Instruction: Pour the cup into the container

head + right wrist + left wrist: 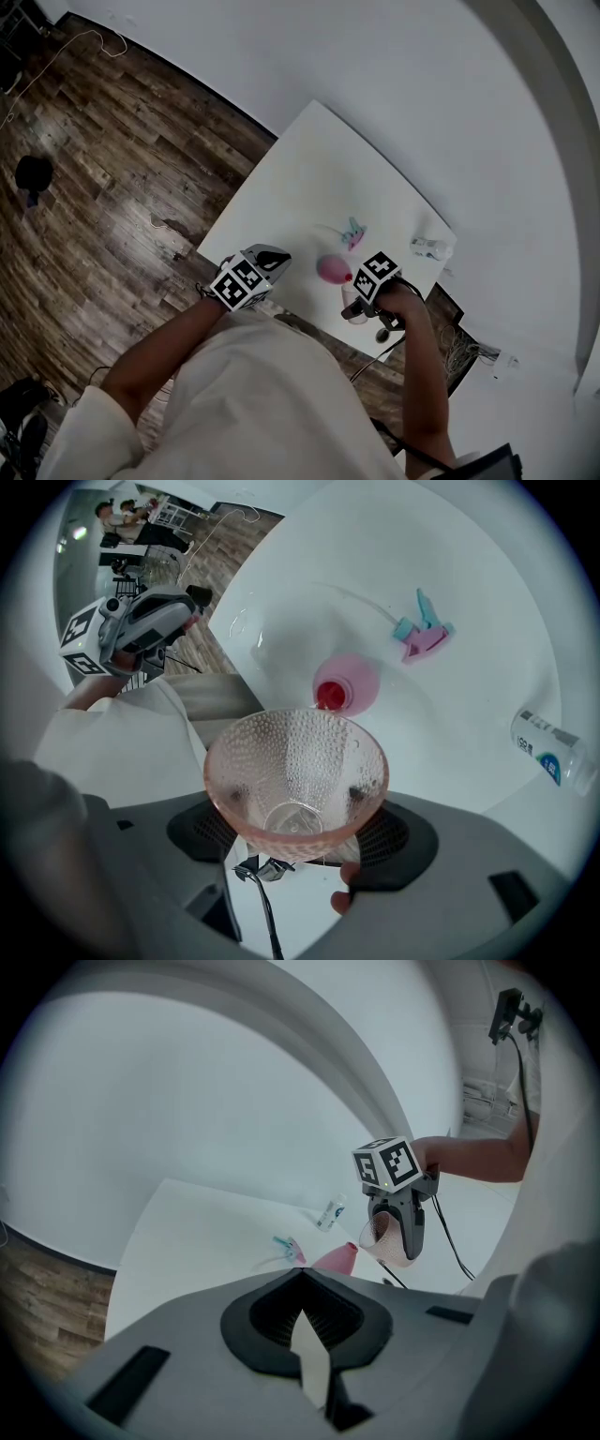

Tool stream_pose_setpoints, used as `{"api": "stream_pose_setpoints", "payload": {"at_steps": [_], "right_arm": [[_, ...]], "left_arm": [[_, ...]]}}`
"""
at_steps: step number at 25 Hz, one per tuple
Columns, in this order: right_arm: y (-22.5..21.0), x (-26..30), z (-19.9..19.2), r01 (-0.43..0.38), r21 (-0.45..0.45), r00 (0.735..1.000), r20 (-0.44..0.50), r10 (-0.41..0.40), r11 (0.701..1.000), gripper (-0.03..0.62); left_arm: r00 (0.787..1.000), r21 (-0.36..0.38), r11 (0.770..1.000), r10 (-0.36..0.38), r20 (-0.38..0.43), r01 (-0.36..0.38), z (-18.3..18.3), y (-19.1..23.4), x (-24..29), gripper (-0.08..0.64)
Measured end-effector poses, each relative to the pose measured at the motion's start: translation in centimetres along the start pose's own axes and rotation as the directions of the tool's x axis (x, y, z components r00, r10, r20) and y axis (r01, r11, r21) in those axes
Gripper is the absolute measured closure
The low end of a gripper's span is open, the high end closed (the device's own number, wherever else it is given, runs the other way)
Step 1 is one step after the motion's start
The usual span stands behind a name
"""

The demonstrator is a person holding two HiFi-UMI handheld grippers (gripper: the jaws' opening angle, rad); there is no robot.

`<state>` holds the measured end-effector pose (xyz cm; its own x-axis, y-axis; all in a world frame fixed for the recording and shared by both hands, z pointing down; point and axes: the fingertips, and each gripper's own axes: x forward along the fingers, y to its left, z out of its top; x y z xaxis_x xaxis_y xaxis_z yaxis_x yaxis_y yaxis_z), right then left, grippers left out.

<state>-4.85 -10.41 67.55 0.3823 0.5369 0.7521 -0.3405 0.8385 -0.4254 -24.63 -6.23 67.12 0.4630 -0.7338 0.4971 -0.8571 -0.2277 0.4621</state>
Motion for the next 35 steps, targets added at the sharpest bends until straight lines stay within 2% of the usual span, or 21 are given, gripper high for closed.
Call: {"api": "stream_pose_setpoints", "payload": {"at_steps": [22, 35], "right_arm": [[-0.5, 0.1, 0.6, -0.025, 0.011, 0.998, -0.054, 0.026, 1.000, 0.229], [-0.5, -0.2, 0.3, -0.013, -0.016, 0.991, -0.130, 0.011, 1.000, 0.229]], "left_arm": [[1.000, -0.014, 1.000, 0.011, 0.002, -0.011, -1.2, -0.3, -0.7, 0.549], [1.000, -0.013, 1.000, 0.007, 0.007, -0.007, -1.8, -0.6, -0.7, 0.549]]}}
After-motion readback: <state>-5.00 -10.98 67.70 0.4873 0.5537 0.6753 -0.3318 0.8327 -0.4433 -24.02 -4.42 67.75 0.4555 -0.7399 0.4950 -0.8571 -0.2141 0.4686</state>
